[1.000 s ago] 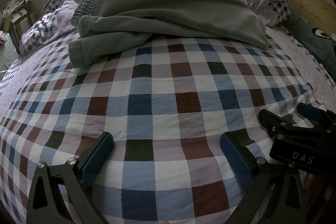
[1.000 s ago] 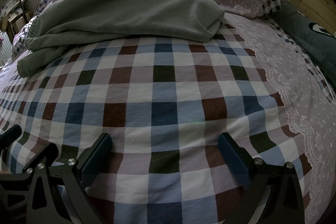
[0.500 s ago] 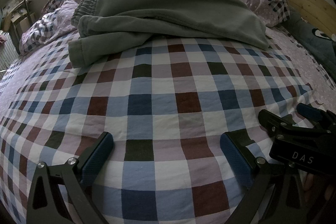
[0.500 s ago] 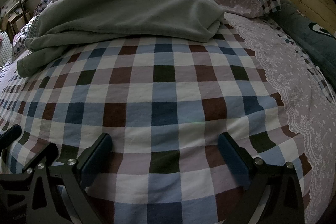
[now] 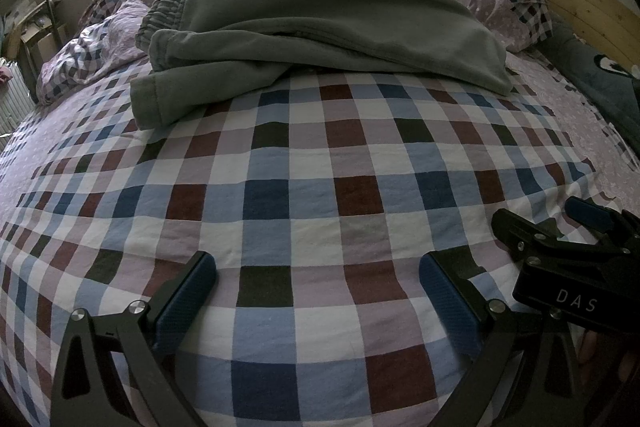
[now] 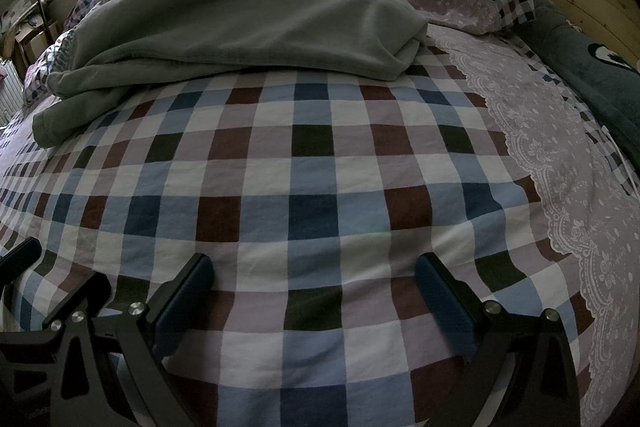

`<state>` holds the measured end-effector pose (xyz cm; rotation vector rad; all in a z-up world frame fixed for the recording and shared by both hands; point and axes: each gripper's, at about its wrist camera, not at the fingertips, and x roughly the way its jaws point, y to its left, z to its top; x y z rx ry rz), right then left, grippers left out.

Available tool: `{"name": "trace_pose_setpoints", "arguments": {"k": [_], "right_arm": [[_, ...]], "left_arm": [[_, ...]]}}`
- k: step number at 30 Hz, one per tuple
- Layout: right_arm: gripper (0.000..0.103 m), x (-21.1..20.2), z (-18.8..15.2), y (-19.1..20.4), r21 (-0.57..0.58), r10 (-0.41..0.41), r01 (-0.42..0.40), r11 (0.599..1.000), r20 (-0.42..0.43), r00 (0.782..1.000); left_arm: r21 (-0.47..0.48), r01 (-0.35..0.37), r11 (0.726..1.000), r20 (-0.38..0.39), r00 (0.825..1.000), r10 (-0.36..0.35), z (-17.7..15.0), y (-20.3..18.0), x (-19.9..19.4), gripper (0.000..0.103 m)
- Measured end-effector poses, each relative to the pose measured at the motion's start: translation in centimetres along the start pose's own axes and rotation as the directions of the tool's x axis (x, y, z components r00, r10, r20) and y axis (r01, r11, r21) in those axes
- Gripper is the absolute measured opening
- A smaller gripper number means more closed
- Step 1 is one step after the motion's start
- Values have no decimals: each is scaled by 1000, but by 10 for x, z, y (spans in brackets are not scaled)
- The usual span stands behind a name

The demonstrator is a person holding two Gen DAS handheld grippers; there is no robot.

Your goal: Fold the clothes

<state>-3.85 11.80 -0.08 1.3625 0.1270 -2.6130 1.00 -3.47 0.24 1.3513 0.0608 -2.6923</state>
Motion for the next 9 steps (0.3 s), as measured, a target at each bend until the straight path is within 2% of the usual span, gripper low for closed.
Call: {"name": "trace_pose_setpoints", "arguments": {"k": [9], "right_arm": [[103,0,0,0,0,0,0,1000,0,1000]], "left_arm": [[1,0,1000,0,1000,0,1,-1,1,103]]}}
